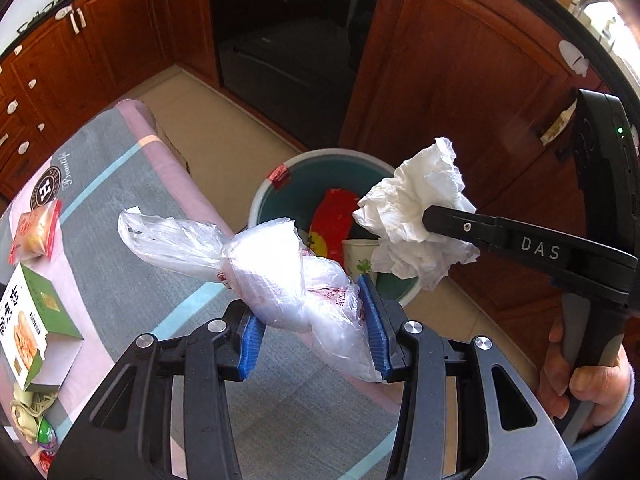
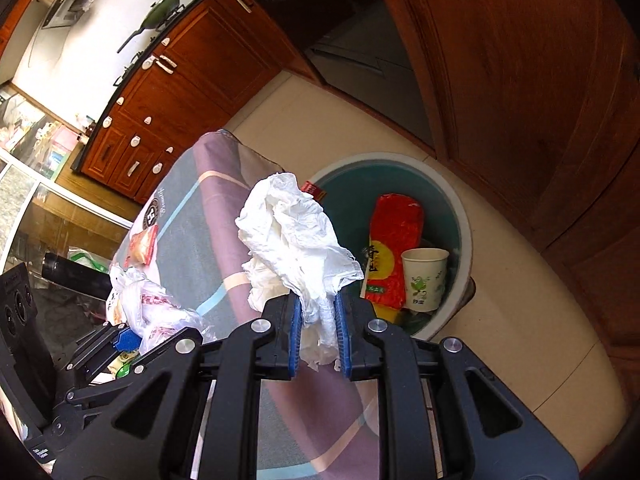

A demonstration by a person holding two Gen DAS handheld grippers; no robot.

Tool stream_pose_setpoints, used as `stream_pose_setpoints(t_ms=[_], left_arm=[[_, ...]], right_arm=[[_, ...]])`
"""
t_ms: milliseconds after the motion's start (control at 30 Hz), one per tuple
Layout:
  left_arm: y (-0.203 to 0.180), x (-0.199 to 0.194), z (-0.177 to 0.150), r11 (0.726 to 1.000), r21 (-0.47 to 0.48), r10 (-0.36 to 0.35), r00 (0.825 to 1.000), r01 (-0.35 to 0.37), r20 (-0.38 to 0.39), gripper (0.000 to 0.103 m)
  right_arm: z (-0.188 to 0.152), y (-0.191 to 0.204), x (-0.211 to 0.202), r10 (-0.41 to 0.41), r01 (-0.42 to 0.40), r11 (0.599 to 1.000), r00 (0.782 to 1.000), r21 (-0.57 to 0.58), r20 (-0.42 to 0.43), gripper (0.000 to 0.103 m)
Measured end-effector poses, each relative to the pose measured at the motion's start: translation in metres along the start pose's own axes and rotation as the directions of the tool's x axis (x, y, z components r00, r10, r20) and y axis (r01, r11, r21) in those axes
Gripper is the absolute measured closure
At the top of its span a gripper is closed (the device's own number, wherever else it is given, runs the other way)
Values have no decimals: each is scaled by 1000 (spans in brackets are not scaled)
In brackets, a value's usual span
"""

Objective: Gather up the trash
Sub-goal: 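Carry the tissue and plastic bag over the trash bin with both tools, then open both tools to drop the tissue and plastic bag into the bin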

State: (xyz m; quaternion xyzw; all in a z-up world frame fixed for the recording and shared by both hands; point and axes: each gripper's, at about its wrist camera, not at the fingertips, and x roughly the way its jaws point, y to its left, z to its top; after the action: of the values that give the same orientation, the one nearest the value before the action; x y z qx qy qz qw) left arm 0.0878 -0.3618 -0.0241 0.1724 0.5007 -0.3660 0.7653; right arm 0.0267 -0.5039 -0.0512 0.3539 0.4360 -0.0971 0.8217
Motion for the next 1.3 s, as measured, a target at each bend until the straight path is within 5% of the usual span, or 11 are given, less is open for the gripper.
stream_pose_setpoints(t_ms=[333, 433, 500, 600, 733, 867, 1300], left_arm=[[-12, 39, 15, 999, 35, -18, 998, 20, -58, 58], [-15, 47, 18, 998, 50, -20, 997, 23, -70, 49], [-16, 51, 21, 998, 60, -14, 998, 17, -63, 36], [-16, 55, 21, 998, 64, -20, 998, 24, -66, 26], [-13, 54, 18, 998, 63, -10, 998, 14, -63, 11], [-9, 51, 16, 999, 51, -16, 998, 19, -66, 6], [0, 40, 4, 999, 18, -25, 997, 26, -68, 5]], right_arm=[[13, -14, 26, -27, 29, 999, 999, 36, -30, 87], [16, -18, 31, -35, 37, 998, 999, 44, -33, 87], [18, -20, 35, -39, 40, 998, 999, 50, -37, 83], [18, -22, 38, -37, 40, 997, 998, 66, -43, 47], [19, -22, 42, -37, 40, 997, 998, 73, -47, 34], [18, -22, 46, -47, 53, 995, 997, 88, -61, 23], [6, -19, 46, -77, 90, 988, 992, 126, -105, 20]])
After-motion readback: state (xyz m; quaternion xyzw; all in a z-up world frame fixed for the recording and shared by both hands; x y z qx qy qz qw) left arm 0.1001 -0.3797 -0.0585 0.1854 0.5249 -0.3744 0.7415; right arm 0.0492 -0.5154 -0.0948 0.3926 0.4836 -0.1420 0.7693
